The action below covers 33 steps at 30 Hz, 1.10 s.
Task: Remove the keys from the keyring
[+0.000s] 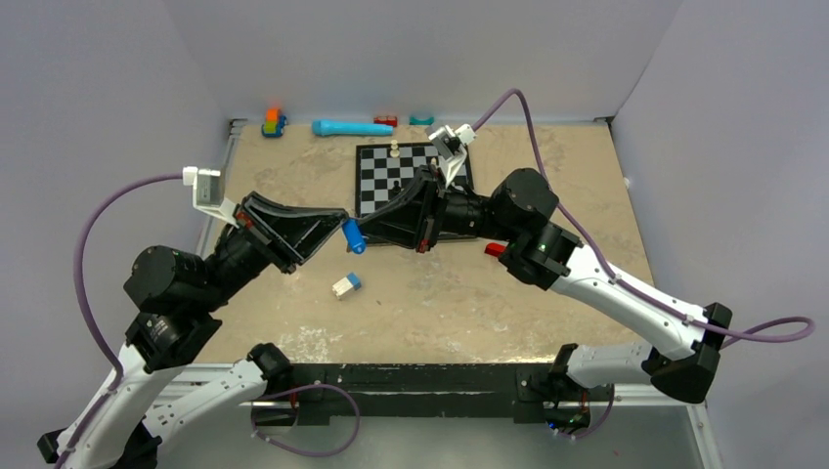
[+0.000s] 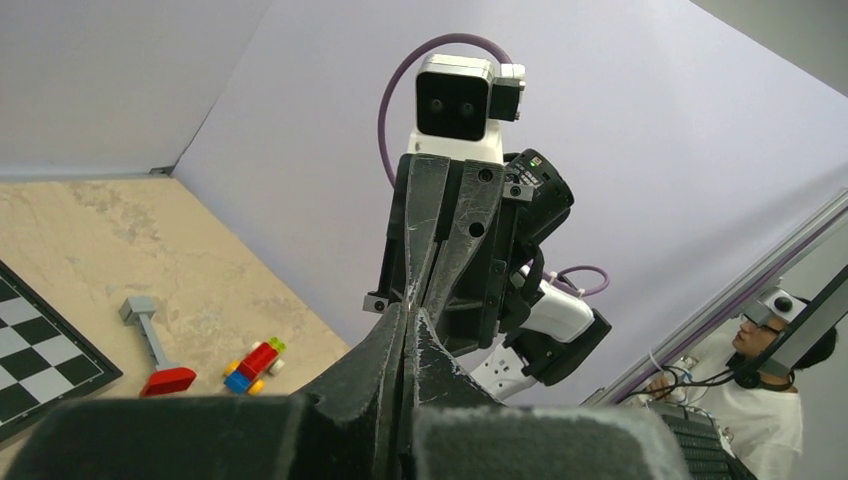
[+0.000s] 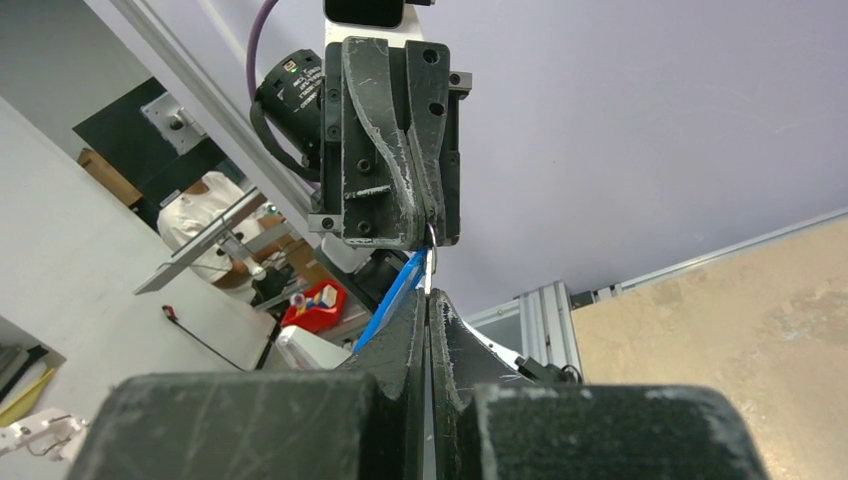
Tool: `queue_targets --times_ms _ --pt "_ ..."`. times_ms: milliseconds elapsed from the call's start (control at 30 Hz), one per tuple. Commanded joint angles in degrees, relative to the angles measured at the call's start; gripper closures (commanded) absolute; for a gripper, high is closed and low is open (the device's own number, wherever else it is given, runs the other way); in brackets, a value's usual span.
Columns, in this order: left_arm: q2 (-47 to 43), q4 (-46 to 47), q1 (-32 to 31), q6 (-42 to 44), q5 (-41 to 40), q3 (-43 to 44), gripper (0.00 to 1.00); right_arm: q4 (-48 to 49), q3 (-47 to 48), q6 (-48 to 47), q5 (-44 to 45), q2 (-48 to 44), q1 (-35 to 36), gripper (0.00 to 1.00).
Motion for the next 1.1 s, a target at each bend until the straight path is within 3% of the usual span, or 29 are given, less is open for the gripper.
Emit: queue_targets --times_ms 0,200,400,667,933,1067 --pt "0.6 -1.6 0.0 1.4 -0.2 1.1 0.87 2.5 1.2 -0.1 -0.5 -1.0 0.9 1.00" --pt "0.6 -7.0 0.0 4.3 -0.2 4.2 0.46 0.3 1.4 -1.5 0.1 -1.8 0.9 1.00" --pt "0.7 -16.6 0.0 10.3 -0.6 11.2 0.30 -4.2 2.1 -3.3 -0.6 -2.8 0.9 1.00" --pt "7.0 -37.2 0.1 21.8 6.5 27.7 0.29 -15.2 5.6 -7.4 -3.1 -3.9 0.7 1.00" --pt "11.0 -42.8 0.1 25.8 9.3 33.9 0.43 -24.5 9.7 -11.2 -3.2 -4.3 0.7 1.00" --pt "14.4 -43.9 0.1 25.9 11.0 36.5 0.44 -26.4 10.6 -11.8 -3.7 -4.1 0.7 1.00"
